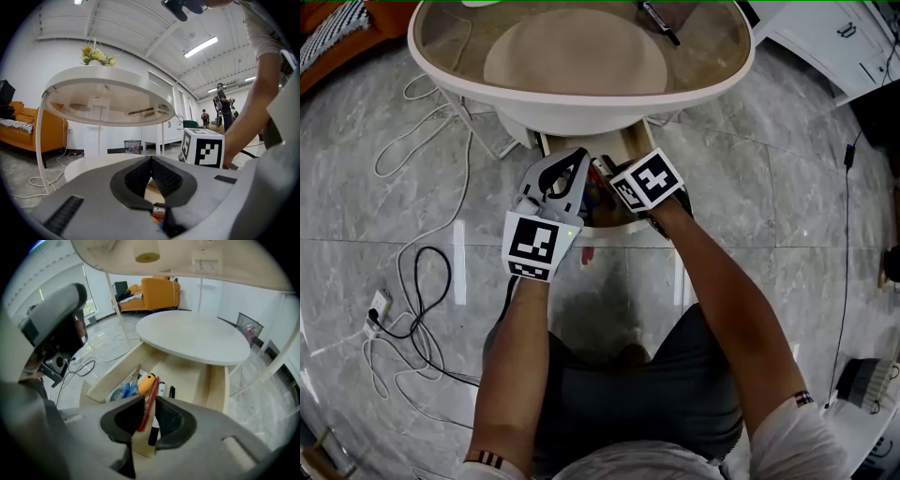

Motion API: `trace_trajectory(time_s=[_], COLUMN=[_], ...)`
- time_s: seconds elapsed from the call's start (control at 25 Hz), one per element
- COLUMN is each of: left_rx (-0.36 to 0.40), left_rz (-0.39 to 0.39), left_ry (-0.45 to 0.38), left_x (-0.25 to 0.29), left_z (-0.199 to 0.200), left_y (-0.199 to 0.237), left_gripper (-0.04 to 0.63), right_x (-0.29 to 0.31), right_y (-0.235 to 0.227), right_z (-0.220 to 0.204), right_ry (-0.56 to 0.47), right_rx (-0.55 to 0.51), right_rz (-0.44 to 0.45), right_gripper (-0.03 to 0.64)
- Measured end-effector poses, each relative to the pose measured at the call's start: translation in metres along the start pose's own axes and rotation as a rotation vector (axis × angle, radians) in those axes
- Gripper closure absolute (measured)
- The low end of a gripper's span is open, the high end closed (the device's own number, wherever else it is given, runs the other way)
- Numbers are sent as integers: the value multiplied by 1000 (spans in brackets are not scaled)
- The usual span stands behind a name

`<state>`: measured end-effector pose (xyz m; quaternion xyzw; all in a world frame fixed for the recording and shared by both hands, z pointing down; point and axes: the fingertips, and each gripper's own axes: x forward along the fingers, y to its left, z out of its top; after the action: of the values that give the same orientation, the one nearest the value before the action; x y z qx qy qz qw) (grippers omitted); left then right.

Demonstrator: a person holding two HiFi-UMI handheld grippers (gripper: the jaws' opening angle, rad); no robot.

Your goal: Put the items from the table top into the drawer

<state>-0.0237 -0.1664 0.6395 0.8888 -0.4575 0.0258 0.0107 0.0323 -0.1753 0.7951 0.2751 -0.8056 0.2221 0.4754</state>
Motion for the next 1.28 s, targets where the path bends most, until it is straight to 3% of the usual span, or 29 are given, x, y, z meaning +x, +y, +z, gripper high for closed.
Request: trace_trajectory(time_s=[0.24,0.72,0.88,1.04,1.28], left_rx=[-7,-28,-1,-26,-19], left_rz=[1,-48,-87,-92,-110], left_ry=[14,28,28,-2,-40], left_x=[0,-22,-35,-50,-64], left_z=[-5,17,33,56,109], left_y=[1,-4,-12,-16,-31], left_gripper=[597,597,597,597,597], right_x=[-26,-115,-148,-175,-218], right_y=[13,35,45,60,83], right_z=[25,49,59,67,82], right_ry=[-146,-415,-498,-544,-596], right_rx=[-73,-35,-57,-85,-127], right_rz=[20,34,35,44,59], right_gripper=[615,615,615,615,615])
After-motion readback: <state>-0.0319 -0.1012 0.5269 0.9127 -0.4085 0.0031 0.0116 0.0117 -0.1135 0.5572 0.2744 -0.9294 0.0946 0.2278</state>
